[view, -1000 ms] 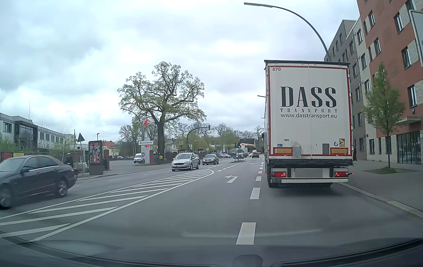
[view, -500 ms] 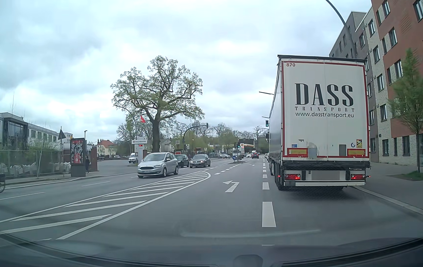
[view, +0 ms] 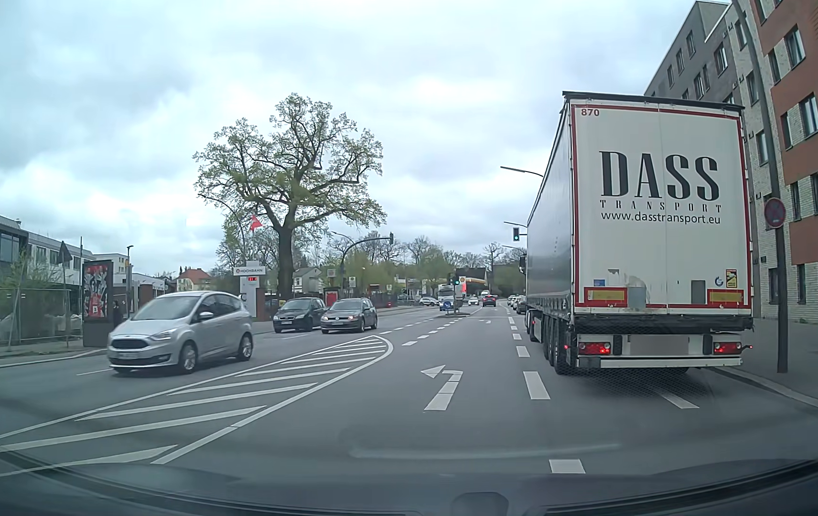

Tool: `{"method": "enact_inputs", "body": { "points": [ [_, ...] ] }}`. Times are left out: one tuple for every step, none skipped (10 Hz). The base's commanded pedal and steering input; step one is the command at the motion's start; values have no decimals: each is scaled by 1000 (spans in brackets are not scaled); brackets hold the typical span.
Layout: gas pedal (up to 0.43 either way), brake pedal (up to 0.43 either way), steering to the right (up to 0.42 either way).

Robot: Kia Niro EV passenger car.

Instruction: Follow the waypoints while adhering to traffic rules and regulations

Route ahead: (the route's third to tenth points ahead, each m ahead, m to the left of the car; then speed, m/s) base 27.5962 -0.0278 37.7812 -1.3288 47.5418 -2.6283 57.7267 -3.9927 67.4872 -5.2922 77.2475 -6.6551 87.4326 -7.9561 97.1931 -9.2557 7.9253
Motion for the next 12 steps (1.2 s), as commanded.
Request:
{"method": "enact_inputs", "body": {
  "points": [
    [0,0,15],
    [0,0,17],
    [0,0,20],
    [0,0,21],
    [0,12,24],
    [0,55,26],
    [0,85,27],
    [0,85,27],
    [0,91,27],
    [0,104,27],
    [0,104,27],
    [0,104,27]
  ]
}}
